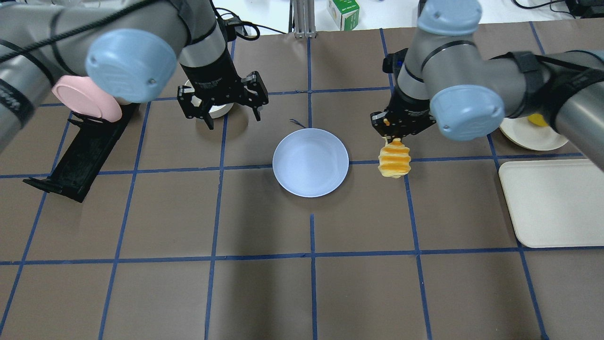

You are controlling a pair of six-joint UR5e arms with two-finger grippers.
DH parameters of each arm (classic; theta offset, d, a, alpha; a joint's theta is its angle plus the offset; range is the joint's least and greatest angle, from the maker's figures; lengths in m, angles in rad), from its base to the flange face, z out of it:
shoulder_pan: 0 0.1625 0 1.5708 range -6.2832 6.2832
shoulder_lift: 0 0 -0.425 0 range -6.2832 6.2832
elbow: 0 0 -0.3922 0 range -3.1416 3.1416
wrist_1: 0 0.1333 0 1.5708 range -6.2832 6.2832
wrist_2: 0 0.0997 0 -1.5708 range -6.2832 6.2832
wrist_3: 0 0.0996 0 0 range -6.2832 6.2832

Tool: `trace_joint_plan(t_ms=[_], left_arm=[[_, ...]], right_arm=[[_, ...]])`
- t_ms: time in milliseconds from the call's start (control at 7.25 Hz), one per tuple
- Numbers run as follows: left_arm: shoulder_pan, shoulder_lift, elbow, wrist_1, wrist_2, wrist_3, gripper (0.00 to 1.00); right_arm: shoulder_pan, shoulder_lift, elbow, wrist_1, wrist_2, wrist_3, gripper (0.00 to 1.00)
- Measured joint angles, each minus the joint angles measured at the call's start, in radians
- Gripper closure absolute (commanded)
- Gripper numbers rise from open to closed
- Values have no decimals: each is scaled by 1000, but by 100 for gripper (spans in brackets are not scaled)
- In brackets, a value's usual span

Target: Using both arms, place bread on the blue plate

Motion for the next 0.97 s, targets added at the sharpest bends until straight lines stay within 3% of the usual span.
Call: trace_joint_plan(t_ms=[414, 552, 690, 828, 966], left_arm=[[8, 107, 25, -102, 18, 38, 0], [14, 122, 9, -103, 15, 64, 0], [17, 133, -10, -99, 16, 110, 0], [26, 143, -27, -86, 19, 151, 0], [53, 152, -42, -71, 21, 188, 0]], right_arm=[[154, 157, -42, -143, 33, 185, 100], [186, 191, -58, -156, 35, 216, 77], [199, 218, -69, -181, 39, 224, 43], [203, 249, -78, -234, 42, 227, 0], [204, 272, -79, -279, 44, 231, 0]])
